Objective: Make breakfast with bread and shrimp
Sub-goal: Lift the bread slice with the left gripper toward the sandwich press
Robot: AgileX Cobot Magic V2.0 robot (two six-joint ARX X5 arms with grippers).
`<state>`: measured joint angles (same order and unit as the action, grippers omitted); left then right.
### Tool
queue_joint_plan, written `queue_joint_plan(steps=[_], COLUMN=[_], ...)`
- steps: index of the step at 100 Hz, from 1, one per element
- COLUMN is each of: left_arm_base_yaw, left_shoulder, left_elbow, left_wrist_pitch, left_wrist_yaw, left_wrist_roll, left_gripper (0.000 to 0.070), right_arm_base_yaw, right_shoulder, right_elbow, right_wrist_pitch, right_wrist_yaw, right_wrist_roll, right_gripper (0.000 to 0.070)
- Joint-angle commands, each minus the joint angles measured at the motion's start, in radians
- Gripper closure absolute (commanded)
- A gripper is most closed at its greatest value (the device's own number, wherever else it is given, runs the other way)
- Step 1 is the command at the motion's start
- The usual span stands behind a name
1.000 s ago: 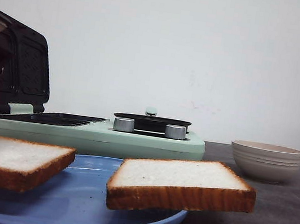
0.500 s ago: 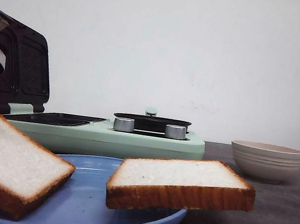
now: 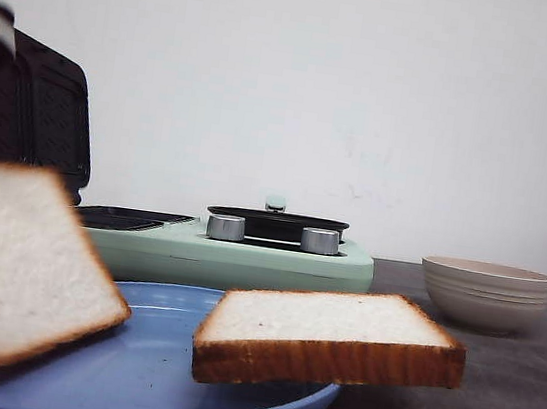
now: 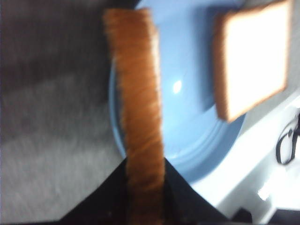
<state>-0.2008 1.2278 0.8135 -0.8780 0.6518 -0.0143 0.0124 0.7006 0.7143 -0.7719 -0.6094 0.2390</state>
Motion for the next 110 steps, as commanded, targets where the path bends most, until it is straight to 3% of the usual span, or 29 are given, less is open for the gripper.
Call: queue_joint_plan(steps=[1,21,51,70,86,110], left_arm_base_yaw=[-0.003,-0.003,-0.038,-0.068,-0.079,-0.082], left_shoulder=[-0.028,-0.136,-0.211,-0.207,-0.17,-0.011], left_elbow=[0.009,0.009,0.011,0.025,0.102,0.301], left_wrist_pitch=[0.04,0.163,0.356,0.466,0.506,0.499], left_wrist_yaw=[-0.001,-0.012,-0.111,-0.268,-0.377,-0.503], left_wrist_roll=[-0.011,-0.047,-0.059,-0.06,-0.006,0.141], left_gripper=[0.0699,0.0699,0.0698,0.0697,0.0697,0.0697], right_arm_base_yaw=[0.0,0.0,0.0,0.0,0.0,0.0], right_shoulder=[0.003,0.003,0.003,0.003,0.003,0.003], right_elbow=[0.013,0.013,0.013,0.013,0.013,0.013], right_wrist_pitch=[0.008,0.008,0.008,0.008,0.008,0.008], right_wrist_yaw=[-0.004,-0.004,-0.004,-0.004,-0.004,-0.004], right_wrist_roll=[-0.011,-0.012,-0.011,-0.012,-0.012,-0.021], right_gripper=[0.0128,0.0128,0.0128,0.0128,0.0128,0.0128])
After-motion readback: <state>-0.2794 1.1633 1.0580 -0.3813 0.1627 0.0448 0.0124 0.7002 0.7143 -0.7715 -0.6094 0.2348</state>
